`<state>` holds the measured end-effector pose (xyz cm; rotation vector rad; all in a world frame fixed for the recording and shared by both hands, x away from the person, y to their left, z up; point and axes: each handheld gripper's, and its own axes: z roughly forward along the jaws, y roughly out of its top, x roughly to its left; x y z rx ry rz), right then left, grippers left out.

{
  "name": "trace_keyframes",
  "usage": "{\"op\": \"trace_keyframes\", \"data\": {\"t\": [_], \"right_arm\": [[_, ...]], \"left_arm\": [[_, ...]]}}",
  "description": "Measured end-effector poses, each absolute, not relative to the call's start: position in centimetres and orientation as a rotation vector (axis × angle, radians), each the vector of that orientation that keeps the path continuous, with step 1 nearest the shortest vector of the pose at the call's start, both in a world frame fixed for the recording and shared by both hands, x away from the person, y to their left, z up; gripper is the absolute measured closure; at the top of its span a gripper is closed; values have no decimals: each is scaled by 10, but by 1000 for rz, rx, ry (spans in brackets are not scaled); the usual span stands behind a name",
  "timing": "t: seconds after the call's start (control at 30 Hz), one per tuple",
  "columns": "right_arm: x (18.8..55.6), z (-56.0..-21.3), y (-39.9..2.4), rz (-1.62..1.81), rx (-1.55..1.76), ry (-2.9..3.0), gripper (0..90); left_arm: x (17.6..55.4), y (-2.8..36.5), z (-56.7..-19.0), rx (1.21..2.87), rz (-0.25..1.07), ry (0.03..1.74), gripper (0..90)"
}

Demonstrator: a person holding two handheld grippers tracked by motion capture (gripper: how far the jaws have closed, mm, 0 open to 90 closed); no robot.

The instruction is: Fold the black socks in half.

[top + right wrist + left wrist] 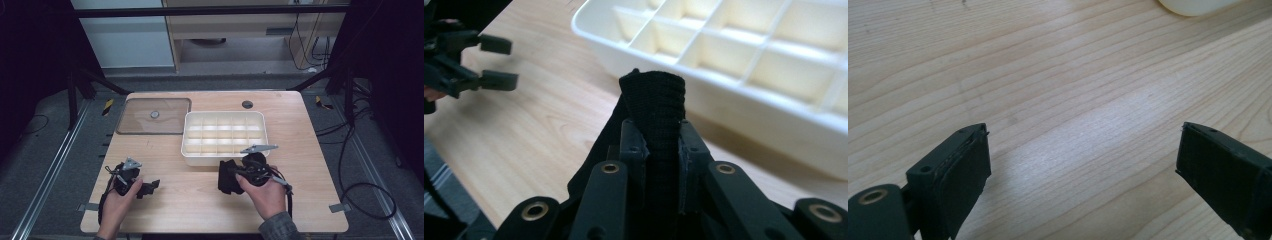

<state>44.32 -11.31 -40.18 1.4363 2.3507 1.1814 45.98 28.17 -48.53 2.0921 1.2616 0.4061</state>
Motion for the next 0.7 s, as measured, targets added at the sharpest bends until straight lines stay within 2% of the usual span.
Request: {"op": "trace_keyframes", "data": {"t": [0.4, 0.7], "right_arm": [[465, -353, -171, 1110, 1412, 2198, 780], [482, -336, -185, 1053, 1382, 2171, 779]], "left_arm": [[462, 297, -488, 2044, 436, 1307, 55], [463, 300, -498, 2062, 425, 1313, 43]]}}
